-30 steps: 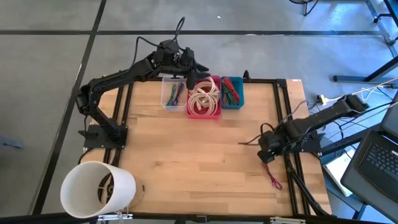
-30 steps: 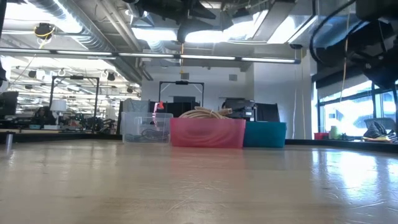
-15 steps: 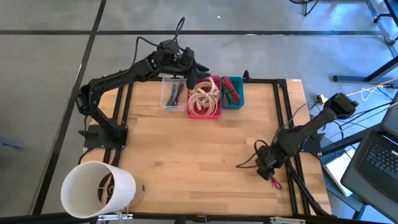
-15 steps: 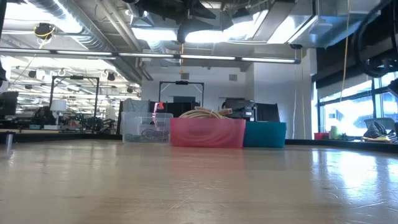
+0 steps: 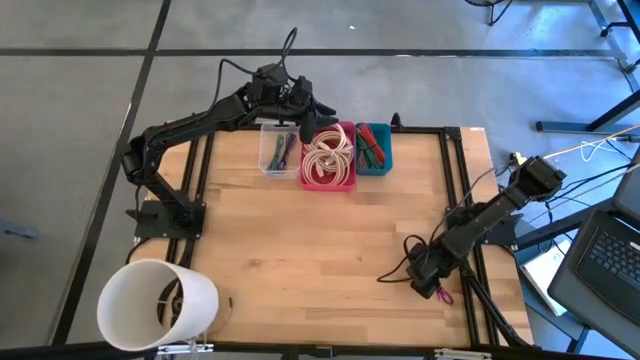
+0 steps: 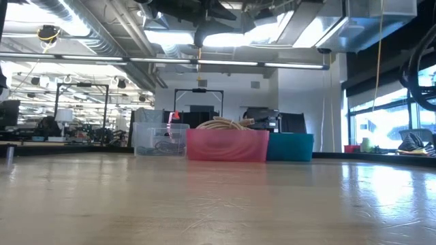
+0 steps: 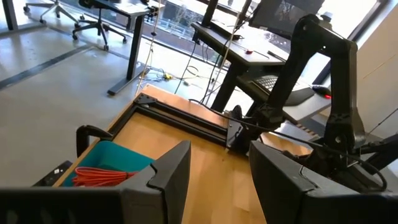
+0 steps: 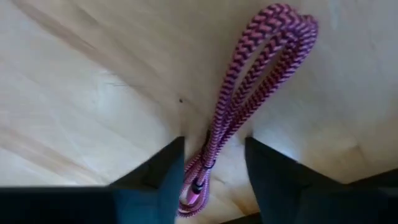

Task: Pick & Place USB Port
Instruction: Put the pink patterned USB cable into the transparent bin

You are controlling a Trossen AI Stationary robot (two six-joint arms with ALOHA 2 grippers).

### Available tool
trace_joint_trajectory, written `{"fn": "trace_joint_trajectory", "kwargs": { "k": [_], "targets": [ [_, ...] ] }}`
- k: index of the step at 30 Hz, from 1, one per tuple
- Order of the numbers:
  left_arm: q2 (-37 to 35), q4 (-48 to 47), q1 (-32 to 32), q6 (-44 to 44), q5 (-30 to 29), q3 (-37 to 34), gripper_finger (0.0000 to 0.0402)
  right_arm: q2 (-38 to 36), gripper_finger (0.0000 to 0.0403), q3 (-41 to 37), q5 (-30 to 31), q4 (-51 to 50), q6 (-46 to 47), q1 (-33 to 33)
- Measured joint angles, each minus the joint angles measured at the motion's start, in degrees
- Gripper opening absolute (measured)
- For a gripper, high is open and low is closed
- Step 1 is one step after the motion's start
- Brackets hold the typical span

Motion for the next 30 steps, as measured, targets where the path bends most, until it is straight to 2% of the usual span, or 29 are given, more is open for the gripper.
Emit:
{"fn": "trace_joint_trajectory", "kwargs": {
  "k": [3, 7, 8, 15, 18, 22, 24, 27, 30],
  "targets": [
    [0.00, -0.25, 0.00, -0.51, 0.01, 0.00, 0.0157, 0.21, 0.0130, -0.02, 0.03, -0.63, 0.07, 0.00],
    [0.00, -0.37, 0.00, -0.52, 0.01, 0.00, 0.0157, -0.46, 0.0028, -0.11, 0.25, -0.02, -0.05, 0.04],
    [0.00, -0.39, 0.00, -0.52, 0.01, 0.02, 0.0157, -0.74, 0.0019, -0.08, 0.74, 0.41, -0.13, 0.07],
    [-0.02, -0.42, -0.02, -0.52, 0.23, 0.00, 0.0157, -6.58, 0.0012, 2.95, 8.40, -0.98, -0.42, -3.11],
    [-0.02, -0.43, 0.08, -0.52, 1.04, 0.00, 0.0157, -10.98, 0.0012, 7.15, 16.24, -7.48, -1.24, -6.97],
    [-0.09, -0.39, 0.20, -0.67, 3.29, 0.00, 0.0157, -16.42, 0.0012, 14.90, 28.91, -16.43, -7.24, -12.74],
    [-0.11, -0.01, 0.17, -0.72, 3.32, 0.01, 0.0157, -18.65, 0.0012, 19.09, 36.14, -18.66, -13.30, -15.82],
    [-0.11, 3.53, -0.47, -3.50, 3.33, 0.00, 0.0157, -21.37, 0.0012, 24.67, 45.43, -15.85, -27.59, -20.98],
    [-0.11, 8.61, -2.74, -4.56, 3.33, 0.00, 0.0157, -22.69, 0.0012, 29.03, 48.51, -6.11, -42.86, -26.87]
  ]
}}
